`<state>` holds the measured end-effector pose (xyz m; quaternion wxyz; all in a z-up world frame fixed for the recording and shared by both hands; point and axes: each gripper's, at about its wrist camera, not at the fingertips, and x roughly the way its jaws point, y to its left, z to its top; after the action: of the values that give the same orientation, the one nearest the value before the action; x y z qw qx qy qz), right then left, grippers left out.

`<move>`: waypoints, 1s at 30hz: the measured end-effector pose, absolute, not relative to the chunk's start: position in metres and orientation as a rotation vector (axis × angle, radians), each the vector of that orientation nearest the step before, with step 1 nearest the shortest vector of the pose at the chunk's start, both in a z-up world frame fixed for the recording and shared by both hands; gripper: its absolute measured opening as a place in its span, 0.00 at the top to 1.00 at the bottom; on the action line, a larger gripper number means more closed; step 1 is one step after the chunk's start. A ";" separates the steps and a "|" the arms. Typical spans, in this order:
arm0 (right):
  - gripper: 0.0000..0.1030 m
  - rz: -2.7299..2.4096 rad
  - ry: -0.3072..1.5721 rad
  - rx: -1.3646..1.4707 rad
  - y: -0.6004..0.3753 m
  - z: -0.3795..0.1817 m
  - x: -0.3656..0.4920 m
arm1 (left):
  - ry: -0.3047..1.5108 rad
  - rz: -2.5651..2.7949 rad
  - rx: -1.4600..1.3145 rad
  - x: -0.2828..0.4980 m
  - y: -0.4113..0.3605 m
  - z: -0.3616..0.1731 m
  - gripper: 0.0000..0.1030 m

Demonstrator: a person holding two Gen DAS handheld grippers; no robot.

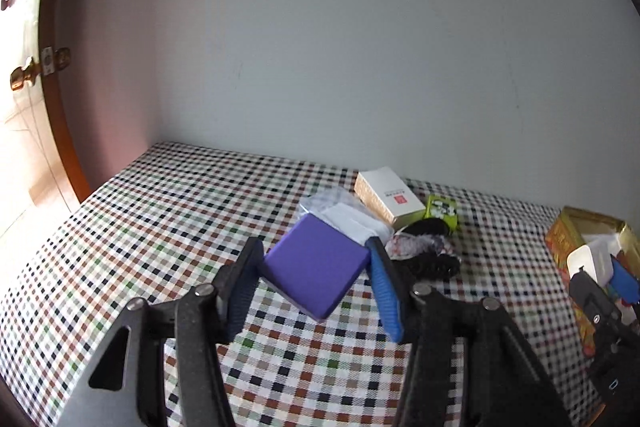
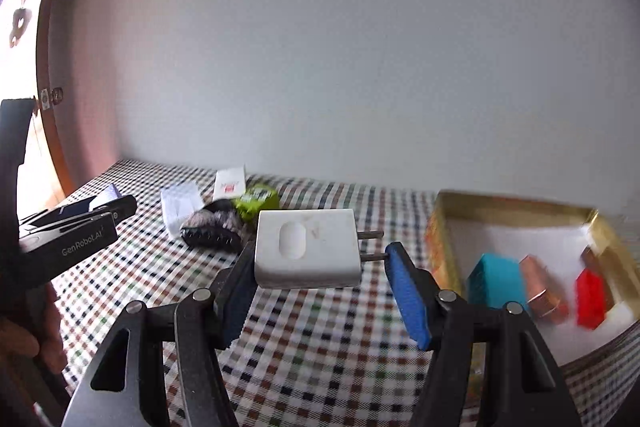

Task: Organize rigid objects
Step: 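Grasp the purple block with the left tool while the right tool grasps the white charger, then carry the purple block and white charger over the gold tin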

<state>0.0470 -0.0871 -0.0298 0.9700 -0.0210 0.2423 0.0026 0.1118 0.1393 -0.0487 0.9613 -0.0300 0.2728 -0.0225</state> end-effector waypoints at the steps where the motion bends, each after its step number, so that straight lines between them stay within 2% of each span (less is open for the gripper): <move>1: 0.37 0.002 0.479 -0.050 -0.087 -0.028 0.046 | 0.542 -0.032 -0.056 0.108 0.136 -0.047 0.49; 8: 0.37 0.004 0.435 -0.077 -0.084 -0.020 0.039 | 0.514 -0.004 0.013 0.099 0.118 -0.048 0.49; 30: 0.37 -0.028 0.352 -0.064 -0.107 -0.002 0.019 | 0.519 0.019 -0.005 0.076 0.092 -0.047 0.49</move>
<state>0.0194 -0.1074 -0.0019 0.9839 -0.0317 0.1752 -0.0138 0.0764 0.0920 -0.0467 0.9665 -0.0023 0.2565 0.0092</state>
